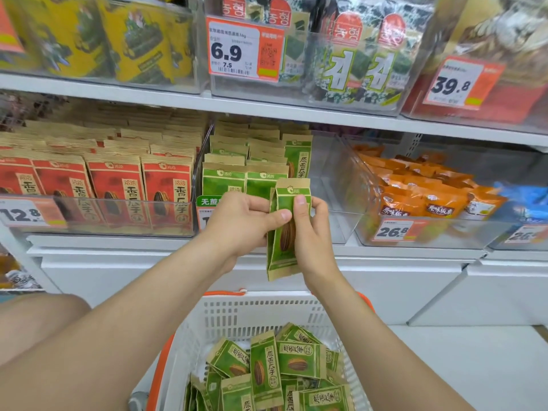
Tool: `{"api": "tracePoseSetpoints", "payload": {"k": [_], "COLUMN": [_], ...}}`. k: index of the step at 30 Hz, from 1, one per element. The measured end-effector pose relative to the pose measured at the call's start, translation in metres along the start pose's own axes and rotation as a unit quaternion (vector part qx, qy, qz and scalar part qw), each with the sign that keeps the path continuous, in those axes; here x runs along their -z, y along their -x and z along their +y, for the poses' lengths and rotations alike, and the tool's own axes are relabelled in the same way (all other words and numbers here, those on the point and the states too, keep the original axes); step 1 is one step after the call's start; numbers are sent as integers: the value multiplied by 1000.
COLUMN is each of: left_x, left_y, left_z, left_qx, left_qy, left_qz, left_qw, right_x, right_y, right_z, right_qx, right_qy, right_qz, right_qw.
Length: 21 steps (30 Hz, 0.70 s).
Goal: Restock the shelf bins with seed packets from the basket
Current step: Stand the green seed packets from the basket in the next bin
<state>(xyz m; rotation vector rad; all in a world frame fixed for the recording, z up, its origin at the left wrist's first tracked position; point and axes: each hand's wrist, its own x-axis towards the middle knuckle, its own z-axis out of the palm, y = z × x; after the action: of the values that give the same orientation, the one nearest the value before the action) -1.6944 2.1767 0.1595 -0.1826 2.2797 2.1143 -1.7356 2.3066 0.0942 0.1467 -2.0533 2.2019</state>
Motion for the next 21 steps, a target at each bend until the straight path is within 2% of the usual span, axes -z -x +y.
{"api": "tracePoseSetpoints", "payload": {"k": [3,6,8,9,10,12,15,18,19,21], "left_x": [-3,-3,-1,0,0,-1,-2,-2,-2,-2], "left_y": [-1,-7,-13,-16,-20,-26,-34,-41,-44,-47], "left_z": [-2,-5,-5,-5,-5,-6,-6,-5,-4,-4], "left_qx": [-13,-40,-90,-133,-182,-264,-358,-386,-380,-342], "left_qy": [42,46,6,-55,-140,-302,-447,-542,-566,-597], "left_qz": [25,35,20,20,31,76,121,142,146,143], "left_qw": [999,998,996,989,973,913,811,733,717,711], "right_x": [-2,4,10,13,15,16,21,35,39,43], "right_y": [-5,-13,-17,-19,-22,-28,-45,-63,-68,-80], "right_z": [-4,-10,-17,-21,-24,-31,-37,-31,-28,-20], "right_qx": [17,41,92,136,184,258,321,356,350,319], "right_qy": [20,15,-3,-2,8,41,100,169,202,282], "right_qz": [1,-39,-48,-34,-10,50,134,111,92,71], "right_qw": [1000,998,995,990,983,964,932,912,910,902]}}
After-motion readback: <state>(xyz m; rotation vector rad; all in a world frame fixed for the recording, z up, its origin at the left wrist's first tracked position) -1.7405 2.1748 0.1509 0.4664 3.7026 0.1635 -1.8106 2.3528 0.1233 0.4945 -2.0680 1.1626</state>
